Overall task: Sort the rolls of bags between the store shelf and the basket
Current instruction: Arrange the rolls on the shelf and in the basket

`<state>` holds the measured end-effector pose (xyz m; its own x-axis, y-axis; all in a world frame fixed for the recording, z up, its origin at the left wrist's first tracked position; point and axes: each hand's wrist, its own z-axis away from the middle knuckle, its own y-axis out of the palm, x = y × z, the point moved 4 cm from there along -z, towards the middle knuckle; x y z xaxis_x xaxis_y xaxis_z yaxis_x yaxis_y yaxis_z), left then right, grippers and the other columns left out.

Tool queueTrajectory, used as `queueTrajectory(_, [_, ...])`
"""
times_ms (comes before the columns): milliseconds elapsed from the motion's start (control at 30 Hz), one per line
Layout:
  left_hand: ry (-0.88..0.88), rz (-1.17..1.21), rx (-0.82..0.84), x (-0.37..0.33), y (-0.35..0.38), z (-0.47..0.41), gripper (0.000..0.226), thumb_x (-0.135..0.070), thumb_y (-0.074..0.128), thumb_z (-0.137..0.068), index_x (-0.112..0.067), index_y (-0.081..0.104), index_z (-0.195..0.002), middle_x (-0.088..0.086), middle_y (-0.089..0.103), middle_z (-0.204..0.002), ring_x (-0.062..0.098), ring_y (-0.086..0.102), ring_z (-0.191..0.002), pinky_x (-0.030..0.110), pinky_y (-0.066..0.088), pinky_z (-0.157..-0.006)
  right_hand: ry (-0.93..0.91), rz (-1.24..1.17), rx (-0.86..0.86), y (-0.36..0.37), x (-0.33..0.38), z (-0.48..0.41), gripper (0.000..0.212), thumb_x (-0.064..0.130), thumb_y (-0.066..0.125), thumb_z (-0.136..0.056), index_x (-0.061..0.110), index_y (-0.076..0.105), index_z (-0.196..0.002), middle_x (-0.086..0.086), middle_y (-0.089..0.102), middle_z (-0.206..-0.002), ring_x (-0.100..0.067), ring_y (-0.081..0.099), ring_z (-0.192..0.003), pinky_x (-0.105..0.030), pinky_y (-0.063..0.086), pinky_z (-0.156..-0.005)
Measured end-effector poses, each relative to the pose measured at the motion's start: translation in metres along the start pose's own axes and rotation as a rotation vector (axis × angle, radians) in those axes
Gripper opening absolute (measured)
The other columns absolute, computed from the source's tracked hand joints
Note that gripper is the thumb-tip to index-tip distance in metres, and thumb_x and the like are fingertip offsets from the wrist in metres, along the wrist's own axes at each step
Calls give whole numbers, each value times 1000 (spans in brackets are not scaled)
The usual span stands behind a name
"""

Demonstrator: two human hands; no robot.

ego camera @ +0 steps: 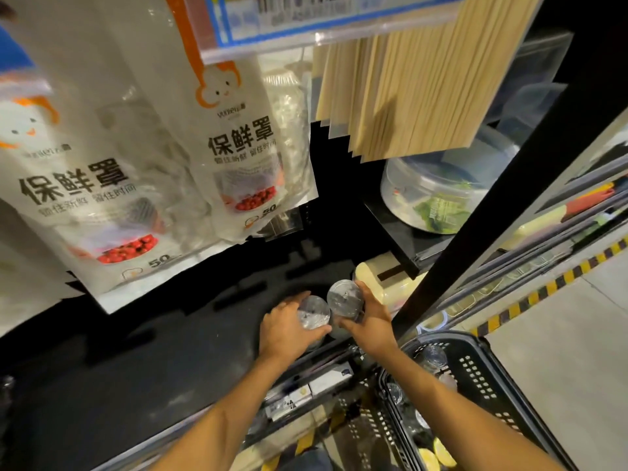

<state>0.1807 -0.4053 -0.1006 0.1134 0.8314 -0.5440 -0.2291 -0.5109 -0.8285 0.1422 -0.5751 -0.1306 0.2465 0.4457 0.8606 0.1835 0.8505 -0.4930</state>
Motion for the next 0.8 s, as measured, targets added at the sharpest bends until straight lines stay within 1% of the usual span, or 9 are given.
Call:
queueTrajectory(100, [-49,40,-10,2,8,8,81,-58,71,-69,-32,40,-140,-4,53,-133,18,54,-118,31,42,-96,15,15,-12,1,1,1,80,9,78,-73,12,36,-141,-7,50,-134,-19,47,-124,-25,37,-105])
queueTrajectory(200, [-70,70,11,4,12,12,86,-58,72,-69,-33,36,-142,-5,49,-135,17,52,-119,31,43,-93,45,9,18,1,2,4,92,14,79,-74,14,24,-148,-8,45,-140,-21,43,-129,-16,32,-100])
queueTrajectory(300, [-32,114,-24,2,11,17,83,-50,73,-72,-28,35,-143,-8,35,-148,14,38,-134,34,36,-107,36,45,60,-3,6,15,98,19,76,-78,14,8,-150,-3,43,-142,-19,42,-131,-16,31,-95])
queueTrajectory(367, [28,81,-83,-1,8,22,74,-45,70,-78,-24,39,-142,-4,34,-151,17,25,-142,38,16,-117,14,47,51,-10,7,26,87,19,73,-81,16,19,-149,5,49,-132,-13,46,-125,-13,33,-90])
queueTrajectory(433, [85,13,-117,-7,7,32,61,-41,66,-84,-22,45,-138,-3,38,-148,19,21,-144,42,5,-118,-36,57,55,-18,9,39,65,20,71,-83,18,39,-140,8,55,-125,-15,53,-120,-11,35,-85])
queueTrajectory(533, [140,-20,-126,-19,7,54,49,-35,65,-85,-21,51,-130,-5,46,-141,21,33,-138,46,12,-117,-100,152,96,-29,6,62,50,21,65,-88,9,48,-134,-2,53,-133,-18,48,-125,-9,32,-89])
queueTrajectory(633, [187,-76,-133,-37,17,83,51,-35,66,-84,-18,52,-130,0,52,-135,22,48,-124,39,32,-108,-128,271,174,-43,-11,84,56,35,59,-90,17,40,-139,0,45,-141,-16,46,-126,-26,38,-102])
queueTrajectory(700, [170,-62,-78,-48,30,103,54,-37,63,-87,-18,47,-135,0,50,-138,20,46,-126,32,35,-104,-128,293,214,-56,-28,99,59,42,59,-89,19,41,-140,0,48,-140,-17,49,-125,-32,42,-102])
queueTrajectory(800, [198,-70,18,-70,56,130,56,-44,57,-88,-18,45,-136,2,50,-138,21,48,-125,30,39,-98,-120,304,199,-89,-46,128,53,35,58,-91,15,44,-138,-1,52,-134,-18,50,-122,-28,40,-97])
